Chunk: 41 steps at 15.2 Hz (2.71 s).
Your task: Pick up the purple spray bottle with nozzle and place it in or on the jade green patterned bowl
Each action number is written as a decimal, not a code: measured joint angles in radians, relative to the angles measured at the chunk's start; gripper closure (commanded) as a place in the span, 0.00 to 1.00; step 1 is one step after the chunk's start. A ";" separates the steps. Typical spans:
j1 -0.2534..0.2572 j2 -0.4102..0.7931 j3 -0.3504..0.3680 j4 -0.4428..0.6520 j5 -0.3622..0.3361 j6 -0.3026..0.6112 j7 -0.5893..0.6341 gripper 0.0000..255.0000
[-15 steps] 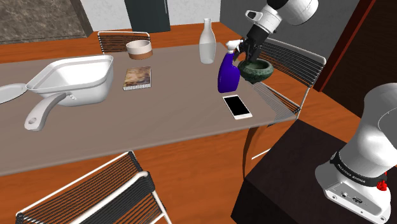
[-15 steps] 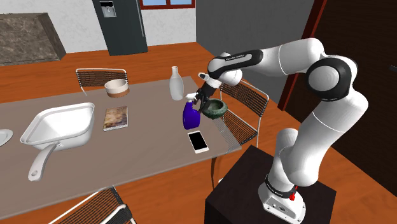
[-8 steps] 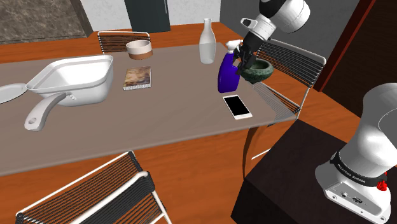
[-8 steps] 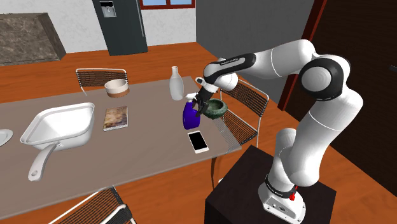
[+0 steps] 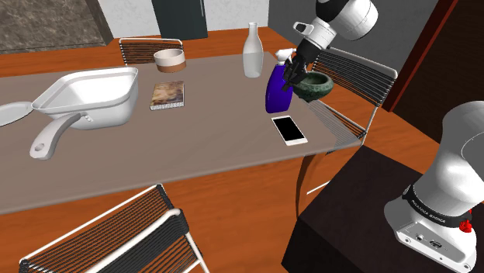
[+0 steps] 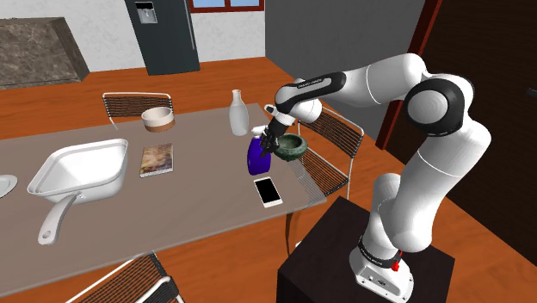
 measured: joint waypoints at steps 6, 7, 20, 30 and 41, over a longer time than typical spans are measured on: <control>0.000 0.000 0.000 0.000 0.000 0.000 0.000 1.00; 0.000 0.000 0.000 0.000 0.000 0.000 0.000 1.00; -0.029 -0.071 0.036 0.077 -0.101 -0.105 0.120 1.00; -0.042 -0.105 0.063 0.178 -0.155 -0.214 0.208 1.00; -0.046 -0.119 0.080 0.299 -0.187 -0.333 0.279 1.00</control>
